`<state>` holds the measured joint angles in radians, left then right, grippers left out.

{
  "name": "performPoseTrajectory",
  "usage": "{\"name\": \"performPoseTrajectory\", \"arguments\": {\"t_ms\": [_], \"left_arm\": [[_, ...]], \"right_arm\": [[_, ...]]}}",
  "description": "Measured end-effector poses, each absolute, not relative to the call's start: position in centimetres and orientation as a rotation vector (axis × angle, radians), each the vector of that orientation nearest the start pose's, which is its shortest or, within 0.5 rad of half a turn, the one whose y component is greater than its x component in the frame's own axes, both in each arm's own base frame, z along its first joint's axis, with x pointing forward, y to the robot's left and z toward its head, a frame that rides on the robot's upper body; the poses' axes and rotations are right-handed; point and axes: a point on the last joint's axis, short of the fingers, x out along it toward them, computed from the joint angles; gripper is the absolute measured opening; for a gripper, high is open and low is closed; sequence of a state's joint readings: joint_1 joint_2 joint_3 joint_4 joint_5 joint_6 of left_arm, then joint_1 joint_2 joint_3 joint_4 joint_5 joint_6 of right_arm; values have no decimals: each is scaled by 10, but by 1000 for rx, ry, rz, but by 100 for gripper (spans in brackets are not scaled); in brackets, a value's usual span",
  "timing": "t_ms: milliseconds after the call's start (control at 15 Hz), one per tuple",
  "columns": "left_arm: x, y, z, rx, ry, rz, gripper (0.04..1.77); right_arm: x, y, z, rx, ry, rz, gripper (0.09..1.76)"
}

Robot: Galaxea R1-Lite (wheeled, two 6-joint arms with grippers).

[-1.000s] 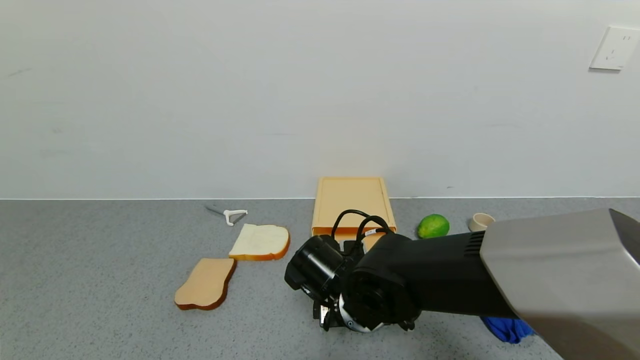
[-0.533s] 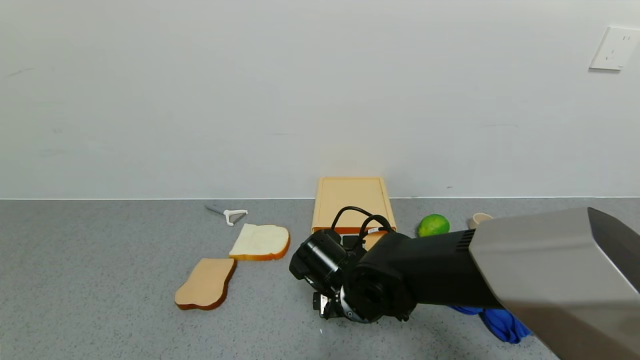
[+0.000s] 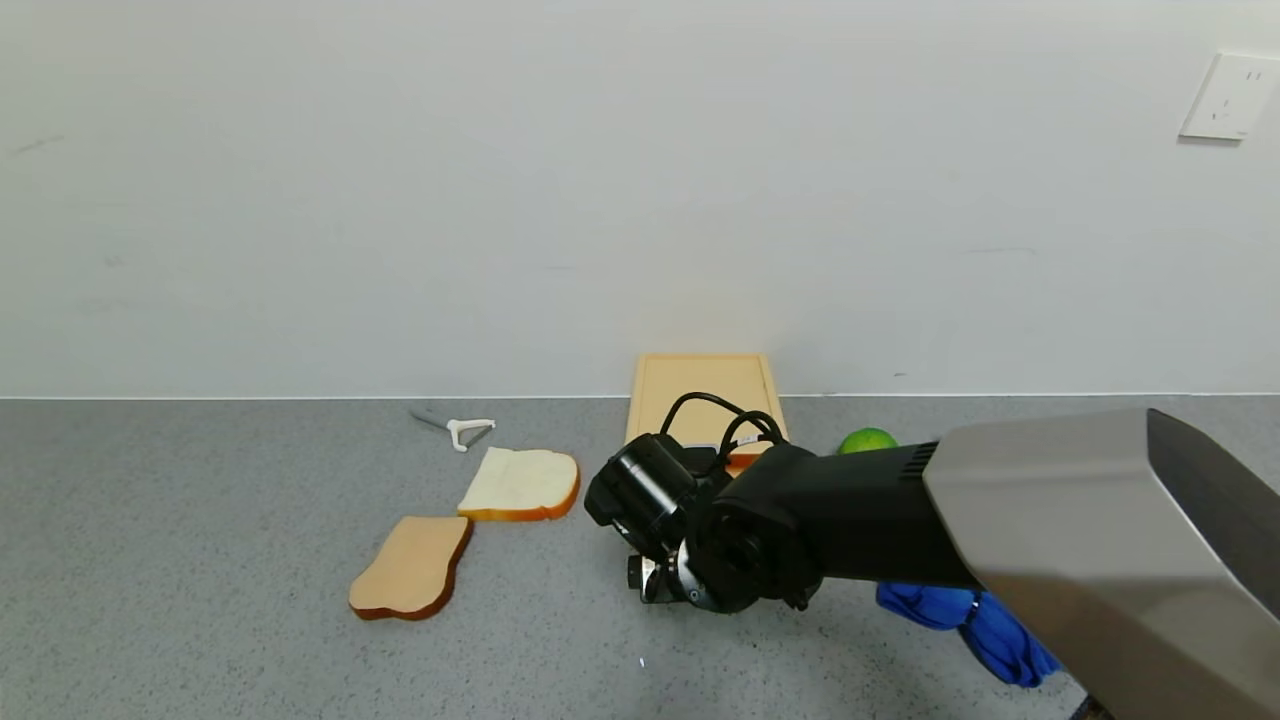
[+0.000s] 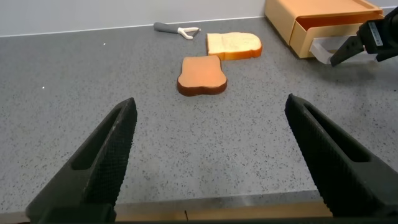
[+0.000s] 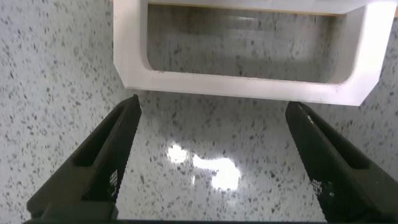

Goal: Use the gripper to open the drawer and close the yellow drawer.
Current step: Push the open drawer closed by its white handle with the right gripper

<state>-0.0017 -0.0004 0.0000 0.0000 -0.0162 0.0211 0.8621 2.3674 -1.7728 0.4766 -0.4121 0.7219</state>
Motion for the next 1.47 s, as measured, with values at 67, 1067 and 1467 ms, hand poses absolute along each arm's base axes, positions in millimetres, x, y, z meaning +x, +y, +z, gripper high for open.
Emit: {"name": "performPoseTrajectory", "arguments": {"t_ms": [67, 1067, 1467], "left_arm": [[-23, 0, 75, 21, -1, -18, 172], [-23, 0, 75, 21, -1, -18, 172], [-23, 0, 75, 21, -1, -18, 172]], "right_arm": [[303, 336, 86, 24, 932, 74, 171], [345, 339, 80, 11, 840, 70, 171], [348, 336, 80, 16, 838, 66, 171]]}}
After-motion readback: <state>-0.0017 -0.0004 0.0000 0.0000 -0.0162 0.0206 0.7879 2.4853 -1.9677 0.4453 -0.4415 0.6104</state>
